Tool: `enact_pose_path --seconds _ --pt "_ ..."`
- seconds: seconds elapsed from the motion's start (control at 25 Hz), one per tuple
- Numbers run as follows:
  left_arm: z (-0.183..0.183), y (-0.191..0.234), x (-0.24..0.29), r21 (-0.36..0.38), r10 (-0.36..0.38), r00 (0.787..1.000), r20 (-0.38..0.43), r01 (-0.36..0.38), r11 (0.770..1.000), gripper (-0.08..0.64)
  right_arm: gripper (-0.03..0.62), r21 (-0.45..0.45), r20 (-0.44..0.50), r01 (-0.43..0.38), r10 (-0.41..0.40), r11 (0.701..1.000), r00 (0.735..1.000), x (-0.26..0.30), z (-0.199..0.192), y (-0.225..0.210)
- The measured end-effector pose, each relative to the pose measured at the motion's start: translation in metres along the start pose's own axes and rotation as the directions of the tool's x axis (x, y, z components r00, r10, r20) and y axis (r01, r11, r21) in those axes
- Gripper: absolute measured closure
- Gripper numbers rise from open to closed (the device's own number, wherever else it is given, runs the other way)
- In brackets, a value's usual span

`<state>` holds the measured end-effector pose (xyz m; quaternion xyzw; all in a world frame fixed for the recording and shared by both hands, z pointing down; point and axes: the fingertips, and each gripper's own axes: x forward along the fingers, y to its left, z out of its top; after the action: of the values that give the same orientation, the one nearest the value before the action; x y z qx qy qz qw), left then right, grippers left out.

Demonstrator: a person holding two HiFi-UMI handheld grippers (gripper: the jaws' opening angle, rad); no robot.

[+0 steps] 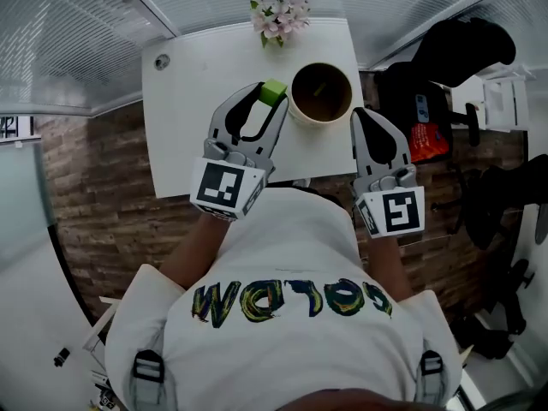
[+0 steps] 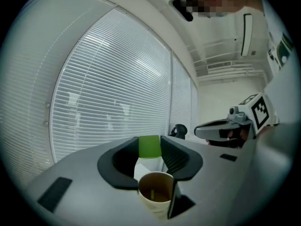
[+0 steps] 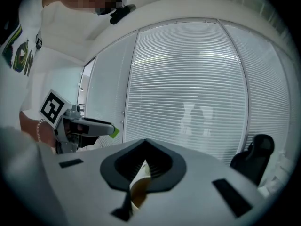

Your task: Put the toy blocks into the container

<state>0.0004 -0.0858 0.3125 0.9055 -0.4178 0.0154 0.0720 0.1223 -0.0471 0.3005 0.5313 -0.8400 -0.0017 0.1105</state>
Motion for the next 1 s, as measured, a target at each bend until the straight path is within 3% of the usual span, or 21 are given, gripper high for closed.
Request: enact_pose_path --seconds 0.28,0.64,0.76,1.0 --pt "-0.004 -0.034 0.023 0.001 -0.095 0.995 -0.016 0.095 0.995 0.405 0.584 0.018 -0.018 0.083 -0.082 0.996 0.996 -0.024 -0.009 -0.026" --pt "-0.023 -0.047 0.042 0.008 -0.139 0.988 -0.061 0.140 0.990 0.405 0.584 0.034 -0.024 0.114 -0.113 0.993 0.993 -0.032 -0.016 -0.037" --pt "-0.041 -0.047 0.053 0.004 -0.152 0.984 -0.091 0.153 0.988 0.405 0.584 0.037 -0.022 0.112 -0.112 0.993 0.993 -0.031 -0.015 -0.037" --pt "-0.086 -0.046 0.079 0.069 -0.161 0.973 -0.166 0.175 0.982 0.405 0.584 0.036 -0.019 0.110 -0.109 0.993 0.994 -0.030 -0.014 -0.036"
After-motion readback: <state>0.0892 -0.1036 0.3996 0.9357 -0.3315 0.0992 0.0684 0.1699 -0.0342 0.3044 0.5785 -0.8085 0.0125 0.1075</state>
